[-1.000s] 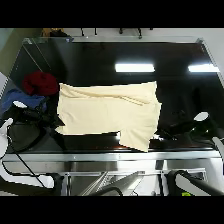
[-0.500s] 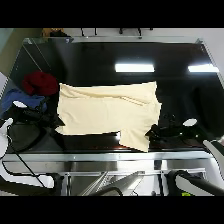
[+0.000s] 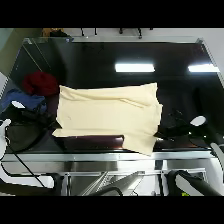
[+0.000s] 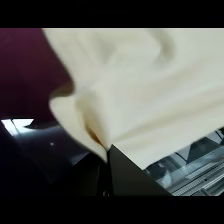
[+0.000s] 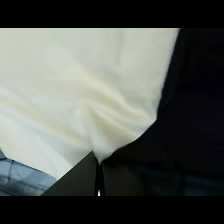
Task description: Fold the shirts.
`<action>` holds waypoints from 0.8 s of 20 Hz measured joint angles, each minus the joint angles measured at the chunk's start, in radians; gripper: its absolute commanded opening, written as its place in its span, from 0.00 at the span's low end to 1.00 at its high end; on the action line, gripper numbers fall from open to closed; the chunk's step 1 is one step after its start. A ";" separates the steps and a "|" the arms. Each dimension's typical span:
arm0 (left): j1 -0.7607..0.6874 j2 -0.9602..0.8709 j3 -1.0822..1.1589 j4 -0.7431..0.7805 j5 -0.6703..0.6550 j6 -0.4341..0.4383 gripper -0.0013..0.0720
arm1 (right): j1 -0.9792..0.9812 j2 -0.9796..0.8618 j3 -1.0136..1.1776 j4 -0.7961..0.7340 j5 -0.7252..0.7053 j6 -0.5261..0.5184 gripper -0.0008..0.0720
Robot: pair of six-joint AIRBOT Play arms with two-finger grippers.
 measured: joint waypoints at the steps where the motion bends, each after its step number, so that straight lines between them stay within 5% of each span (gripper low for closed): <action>1: 0.001 0.017 0.000 0.032 -0.009 -0.021 0.03 | -0.036 0.028 0.002 -0.028 0.026 0.006 0.04; 8: -0.032 0.128 0.044 0.043 -0.018 -0.070 0.03 | -0.158 0.089 0.074 0.042 0.053 -0.116 0.04; 16: -0.172 -0.024 0.410 0.034 0.019 -0.132 0.03 | -0.074 -0.287 0.499 0.312 -0.091 -0.276 0.04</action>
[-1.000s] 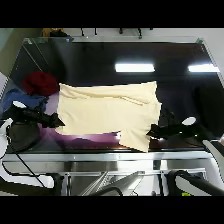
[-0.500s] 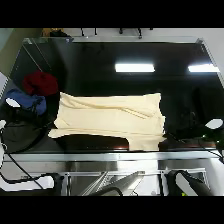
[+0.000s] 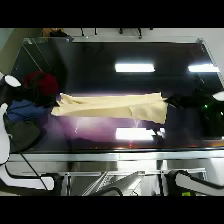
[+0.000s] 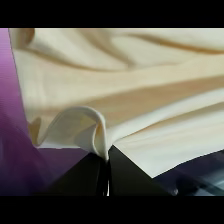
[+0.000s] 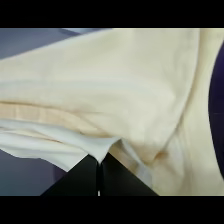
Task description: Fold the shirts.
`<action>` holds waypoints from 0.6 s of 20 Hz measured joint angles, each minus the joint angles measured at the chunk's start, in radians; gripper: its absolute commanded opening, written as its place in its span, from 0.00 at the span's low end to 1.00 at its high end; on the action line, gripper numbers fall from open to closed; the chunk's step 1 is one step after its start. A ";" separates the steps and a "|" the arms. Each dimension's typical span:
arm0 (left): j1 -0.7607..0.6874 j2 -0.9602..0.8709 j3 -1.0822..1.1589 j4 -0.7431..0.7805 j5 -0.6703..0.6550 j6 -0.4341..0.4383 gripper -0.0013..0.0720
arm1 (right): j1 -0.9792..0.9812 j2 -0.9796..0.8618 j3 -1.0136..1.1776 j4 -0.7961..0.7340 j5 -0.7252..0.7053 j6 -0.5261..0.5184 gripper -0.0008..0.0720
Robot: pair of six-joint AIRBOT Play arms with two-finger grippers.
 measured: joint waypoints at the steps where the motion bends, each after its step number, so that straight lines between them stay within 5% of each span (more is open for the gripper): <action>1: -0.012 -0.041 0.042 0.004 0.005 -0.008 0.03 | 0.021 -0.057 0.034 0.010 -0.015 -0.007 0.04; 7: -0.056 -0.282 0.263 0.012 0.016 -0.035 0.03 | 0.106 -0.269 0.106 0.041 -0.127 -0.052 0.05; 8: -0.058 -0.312 0.298 0.011 0.005 -0.040 0.03 | 0.109 -0.282 0.110 0.042 -0.137 -0.061 0.20; 9: -0.059 -0.341 0.334 0.011 -0.014 -0.043 0.16 | 0.111 -0.290 0.115 0.041 -0.146 -0.068 0.38; 10: -0.060 -0.365 0.369 0.011 -0.036 -0.043 0.76 | 0.111 -0.294 0.121 0.039 -0.153 -0.074 0.44; 11: -0.061 -0.381 0.399 0.011 -0.055 -0.044 0.93 | 0.109 -0.294 0.129 0.029 -0.152 -0.078 0.54; 12: -0.061 -0.393 0.426 0.011 -0.079 -0.051 0.92 | 0.105 -0.290 0.140 0.010 -0.145 -0.082 0.77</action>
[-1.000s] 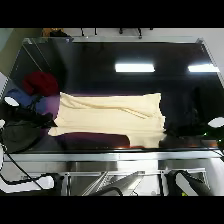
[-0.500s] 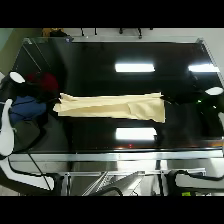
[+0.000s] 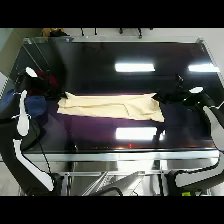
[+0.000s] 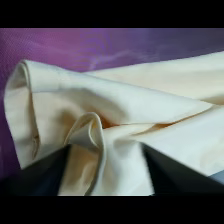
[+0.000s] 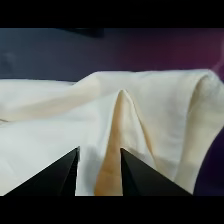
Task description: Fold the shirts.
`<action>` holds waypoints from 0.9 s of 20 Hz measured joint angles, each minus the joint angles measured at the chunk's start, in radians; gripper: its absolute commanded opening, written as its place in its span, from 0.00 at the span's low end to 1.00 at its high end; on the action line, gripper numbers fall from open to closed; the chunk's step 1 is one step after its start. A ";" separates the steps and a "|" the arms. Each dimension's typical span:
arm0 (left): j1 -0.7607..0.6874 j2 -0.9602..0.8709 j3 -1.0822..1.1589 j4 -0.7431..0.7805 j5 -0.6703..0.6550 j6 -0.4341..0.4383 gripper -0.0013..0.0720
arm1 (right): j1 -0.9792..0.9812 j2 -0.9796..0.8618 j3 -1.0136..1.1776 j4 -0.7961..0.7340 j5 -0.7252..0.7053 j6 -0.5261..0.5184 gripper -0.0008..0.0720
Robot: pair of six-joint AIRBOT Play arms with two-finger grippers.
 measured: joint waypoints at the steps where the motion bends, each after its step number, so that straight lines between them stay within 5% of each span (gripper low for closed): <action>1: 0.000 -0.010 0.031 0.000 -0.019 0.000 0.92 | -0.007 0.008 0.012 -0.027 0.015 0.001 0.91; 7: -0.001 0.012 0.155 -0.004 -0.086 -0.051 0.92 | -0.084 0.023 0.046 -0.209 0.100 0.116 0.92; 14: -0.032 0.122 0.083 -0.040 -0.042 -0.077 0.91 | -0.066 -0.086 0.050 -0.103 0.208 0.064 0.92; 16: -0.051 0.140 0.074 -0.080 -0.038 -0.078 0.43 | -0.043 -0.098 0.051 -0.081 0.219 0.044 0.91; 17: -0.064 0.144 0.071 -0.093 -0.034 -0.078 0.23 | -0.029 -0.103 0.051 -0.073 0.222 0.037 0.78; 18: -0.080 0.147 0.069 -0.104 -0.032 -0.077 0.14 | -0.016 -0.106 0.051 -0.075 0.222 0.031 0.51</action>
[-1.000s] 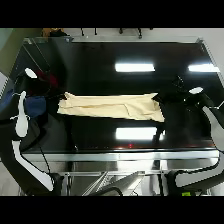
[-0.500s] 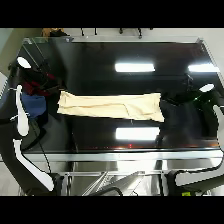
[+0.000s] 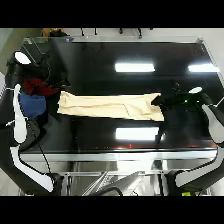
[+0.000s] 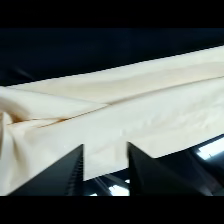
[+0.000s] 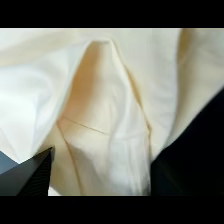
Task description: Fold the shirts.
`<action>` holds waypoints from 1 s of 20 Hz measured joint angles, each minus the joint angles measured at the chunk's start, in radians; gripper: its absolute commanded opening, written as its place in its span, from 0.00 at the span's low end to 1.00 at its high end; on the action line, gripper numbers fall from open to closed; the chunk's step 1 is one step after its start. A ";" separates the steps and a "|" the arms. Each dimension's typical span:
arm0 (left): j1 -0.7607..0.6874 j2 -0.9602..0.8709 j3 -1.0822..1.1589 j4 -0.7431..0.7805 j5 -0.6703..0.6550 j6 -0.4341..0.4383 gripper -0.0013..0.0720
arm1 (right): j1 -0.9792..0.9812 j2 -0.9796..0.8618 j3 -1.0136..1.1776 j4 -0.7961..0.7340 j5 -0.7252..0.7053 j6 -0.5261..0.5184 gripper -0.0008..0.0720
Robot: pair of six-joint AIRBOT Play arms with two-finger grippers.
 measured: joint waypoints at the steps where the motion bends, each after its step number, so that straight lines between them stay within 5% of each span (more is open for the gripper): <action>1: -0.017 0.003 -0.001 -0.010 0.005 0.004 0.14 | 0.010 -0.004 -0.001 -0.006 0.000 -0.006 0.23; 3: -0.060 0.006 -0.003 -0.022 0.017 0.008 0.14 | 0.023 -0.005 0.000 0.006 0.003 -0.015 0.04; 14: -0.444 -0.051 -0.193 -0.040 0.345 0.014 0.14 | 0.026 0.111 0.227 0.017 0.153 0.013 0.04; 20: -0.706 -0.259 -0.057 -0.051 0.473 -0.065 0.14 | 0.026 0.170 0.425 0.018 0.295 0.103 0.04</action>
